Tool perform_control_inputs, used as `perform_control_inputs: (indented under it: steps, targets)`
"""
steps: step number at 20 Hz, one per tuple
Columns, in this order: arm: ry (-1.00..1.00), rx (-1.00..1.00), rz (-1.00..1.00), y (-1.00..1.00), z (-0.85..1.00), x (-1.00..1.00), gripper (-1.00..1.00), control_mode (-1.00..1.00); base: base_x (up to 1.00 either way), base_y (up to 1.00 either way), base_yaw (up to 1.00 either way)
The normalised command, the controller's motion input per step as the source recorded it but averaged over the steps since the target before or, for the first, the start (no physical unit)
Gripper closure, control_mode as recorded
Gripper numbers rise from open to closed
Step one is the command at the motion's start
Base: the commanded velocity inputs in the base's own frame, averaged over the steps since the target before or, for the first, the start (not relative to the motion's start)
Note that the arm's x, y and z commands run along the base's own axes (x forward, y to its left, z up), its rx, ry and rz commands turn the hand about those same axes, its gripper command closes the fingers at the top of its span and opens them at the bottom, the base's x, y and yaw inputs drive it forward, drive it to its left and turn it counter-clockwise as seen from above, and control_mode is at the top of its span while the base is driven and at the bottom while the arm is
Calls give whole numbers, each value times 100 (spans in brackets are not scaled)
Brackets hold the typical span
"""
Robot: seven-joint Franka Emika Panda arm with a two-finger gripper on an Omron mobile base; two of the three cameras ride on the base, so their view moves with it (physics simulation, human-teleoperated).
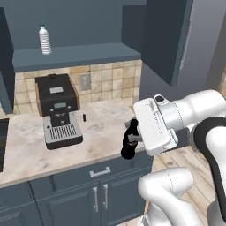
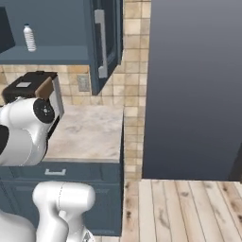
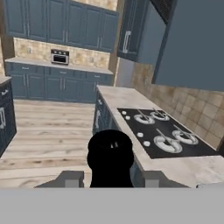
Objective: Sort all alcoholic drinks to one cabinet, and non-alcoholic drinks to the other.
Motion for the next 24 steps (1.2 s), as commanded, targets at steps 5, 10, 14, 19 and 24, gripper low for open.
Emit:
perform_control_inputs:
  steps: [5,10,14,19,24]
  targets:
    - [0,0,0,0,0,0,100,100,-8,65,0]
    - [0,0,0,0,0,0,100,100,51,35,-3]
    - [0,0,0,0,0,0,100,100,69,4,0]
    - [0,0,0,0,0,0,100,100,63,15,0]
    - [0,0,0,0,0,0,100,100,56,28,0]
